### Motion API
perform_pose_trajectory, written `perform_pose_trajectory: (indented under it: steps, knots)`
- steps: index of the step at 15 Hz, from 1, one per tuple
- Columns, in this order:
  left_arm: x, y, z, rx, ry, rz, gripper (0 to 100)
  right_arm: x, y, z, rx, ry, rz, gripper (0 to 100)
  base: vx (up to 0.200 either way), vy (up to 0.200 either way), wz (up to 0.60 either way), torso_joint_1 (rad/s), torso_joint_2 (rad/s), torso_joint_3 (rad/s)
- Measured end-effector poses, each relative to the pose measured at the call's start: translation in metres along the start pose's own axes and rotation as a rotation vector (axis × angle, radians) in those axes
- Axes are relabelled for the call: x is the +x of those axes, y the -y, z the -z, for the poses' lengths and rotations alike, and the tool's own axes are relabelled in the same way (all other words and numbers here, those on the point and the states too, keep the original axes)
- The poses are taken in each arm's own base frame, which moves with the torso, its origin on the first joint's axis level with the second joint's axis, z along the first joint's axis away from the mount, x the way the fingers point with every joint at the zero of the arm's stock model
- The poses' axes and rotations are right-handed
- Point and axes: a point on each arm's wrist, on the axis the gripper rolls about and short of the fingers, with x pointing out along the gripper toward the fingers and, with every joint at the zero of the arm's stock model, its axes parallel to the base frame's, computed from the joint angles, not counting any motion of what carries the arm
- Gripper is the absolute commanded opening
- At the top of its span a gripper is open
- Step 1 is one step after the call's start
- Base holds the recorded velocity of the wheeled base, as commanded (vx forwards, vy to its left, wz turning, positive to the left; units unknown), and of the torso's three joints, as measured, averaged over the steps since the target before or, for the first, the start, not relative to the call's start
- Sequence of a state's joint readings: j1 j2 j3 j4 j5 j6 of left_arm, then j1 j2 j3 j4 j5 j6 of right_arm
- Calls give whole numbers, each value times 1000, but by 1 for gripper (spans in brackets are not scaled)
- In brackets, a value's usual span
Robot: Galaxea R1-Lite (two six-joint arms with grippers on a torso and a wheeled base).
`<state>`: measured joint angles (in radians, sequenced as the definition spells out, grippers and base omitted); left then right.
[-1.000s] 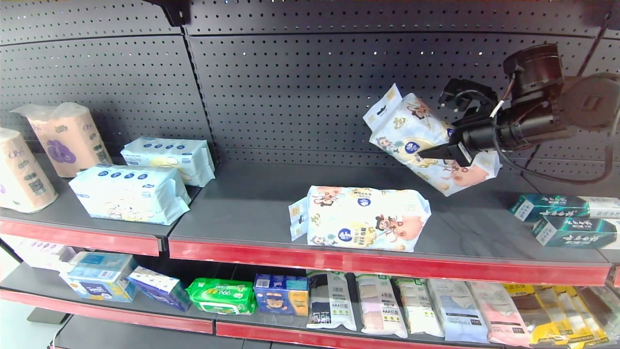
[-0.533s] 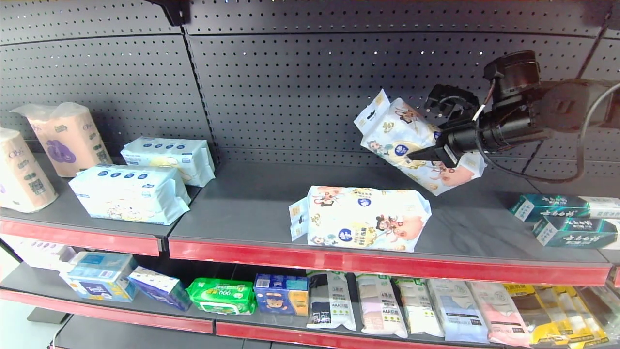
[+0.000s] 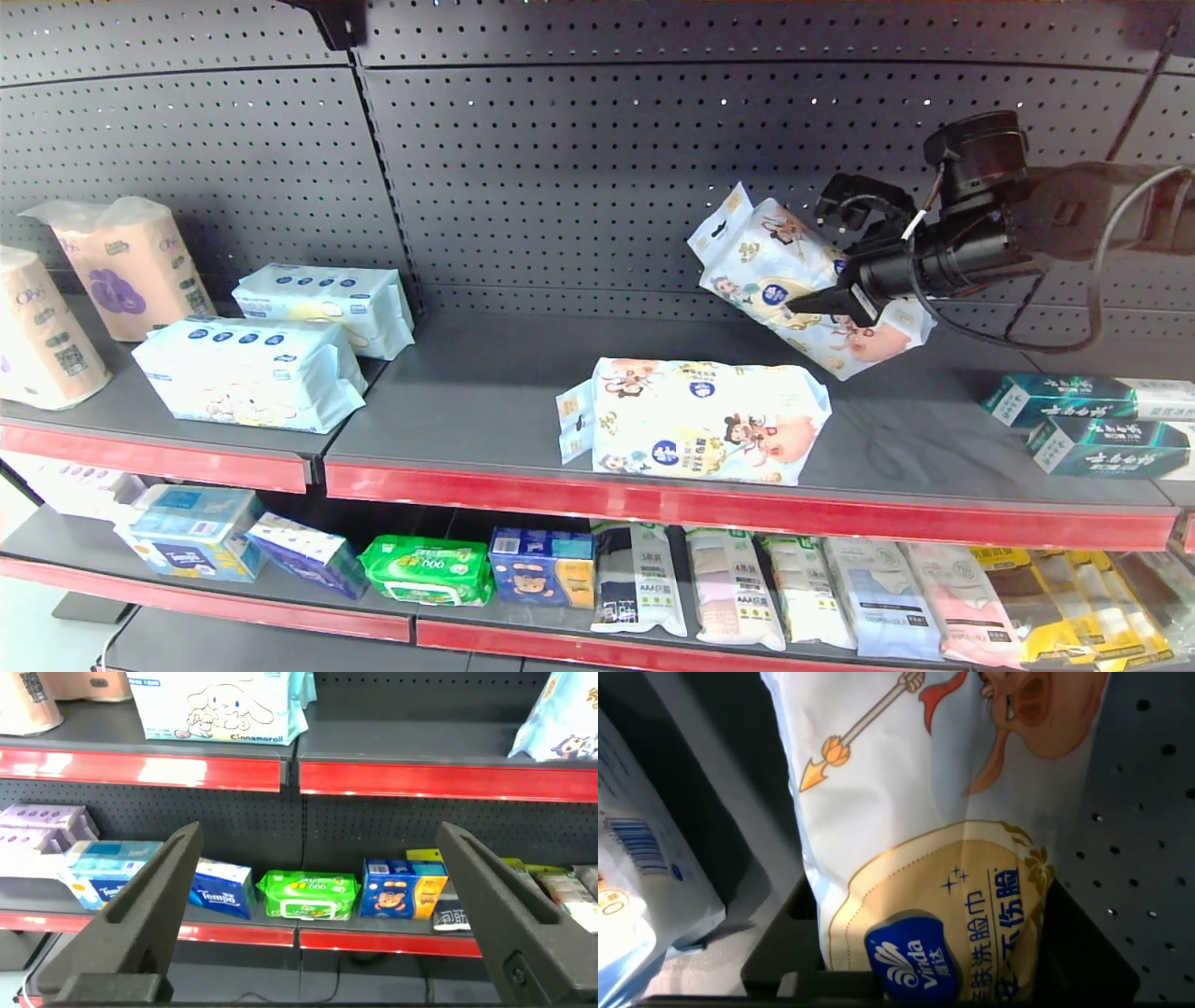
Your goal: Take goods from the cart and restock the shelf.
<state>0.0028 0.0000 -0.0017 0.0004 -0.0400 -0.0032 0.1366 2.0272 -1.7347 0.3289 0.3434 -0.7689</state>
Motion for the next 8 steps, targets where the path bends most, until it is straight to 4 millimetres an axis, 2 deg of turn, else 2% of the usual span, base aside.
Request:
perform_pose_trajectory:
  steps: [8]
  knots:
    - [0, 0, 0, 0, 0, 0, 100, 15, 0, -1, -8, 10, -23, 0, 0, 0, 0, 0, 0, 0]
